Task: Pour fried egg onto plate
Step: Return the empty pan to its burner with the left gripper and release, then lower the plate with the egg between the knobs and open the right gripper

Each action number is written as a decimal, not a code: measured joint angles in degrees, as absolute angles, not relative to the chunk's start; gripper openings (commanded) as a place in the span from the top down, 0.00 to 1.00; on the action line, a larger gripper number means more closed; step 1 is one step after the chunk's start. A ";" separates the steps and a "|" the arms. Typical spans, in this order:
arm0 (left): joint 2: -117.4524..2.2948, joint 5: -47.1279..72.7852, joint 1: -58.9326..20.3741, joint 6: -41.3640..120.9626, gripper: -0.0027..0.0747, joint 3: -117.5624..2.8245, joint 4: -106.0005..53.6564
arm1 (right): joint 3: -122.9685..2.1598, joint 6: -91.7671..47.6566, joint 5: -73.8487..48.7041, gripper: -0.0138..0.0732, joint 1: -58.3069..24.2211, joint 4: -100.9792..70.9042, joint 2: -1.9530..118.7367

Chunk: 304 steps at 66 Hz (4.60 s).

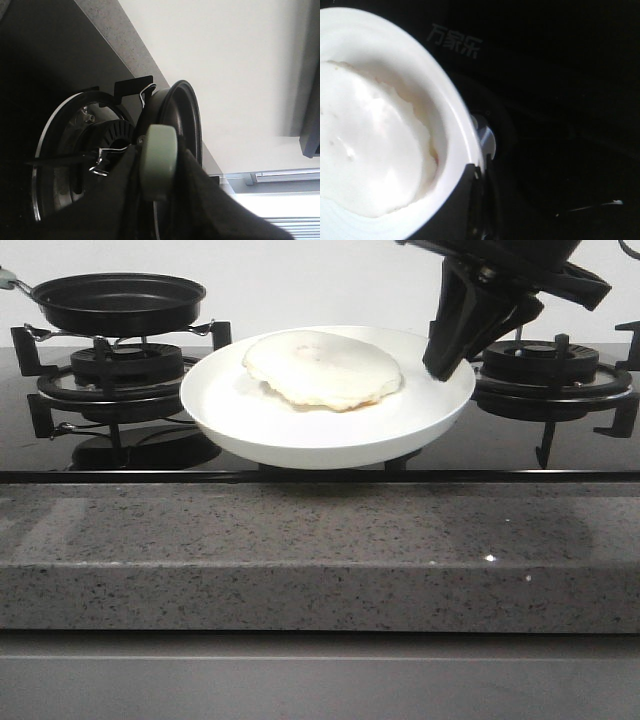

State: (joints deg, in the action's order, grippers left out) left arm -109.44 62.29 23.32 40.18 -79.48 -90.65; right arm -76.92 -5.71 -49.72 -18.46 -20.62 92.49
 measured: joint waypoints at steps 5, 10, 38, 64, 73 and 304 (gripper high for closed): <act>-109.58 62.29 23.32 39.80 0.86 -79.48 -90.65 | -76.92 -5.71 -49.72 0.92 -18.46 -20.62 92.49; -109.58 62.18 23.32 39.82 0.75 -79.48 -90.55 | -76.92 -5.71 -49.72 0.92 -18.46 -20.62 92.49; -109.58 62.20 23.48 39.82 0.23 -79.48 -89.66 | -76.92 -5.71 -49.72 0.92 -18.46 -20.62 92.49; -108.58 66.70 32.83 39.82 0.23 -79.48 -84.39 | -76.92 -5.71 -49.72 0.92 -18.46 -20.62 92.49; -104.04 63.73 33.90 39.82 0.23 -79.48 -76.07 | -76.92 -5.71 -49.72 0.92 -18.46 -20.62 92.49; -43.82 59.80 -8.60 4.66 0.24 -56.96 -5.22 | -112.51 -5.70 -56.15 0.38 -11.82 -18.90 119.38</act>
State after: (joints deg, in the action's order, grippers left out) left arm -43.82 59.80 -8.60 4.66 -56.96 -5.22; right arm -112.51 -5.70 -56.15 -11.82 -18.90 119.38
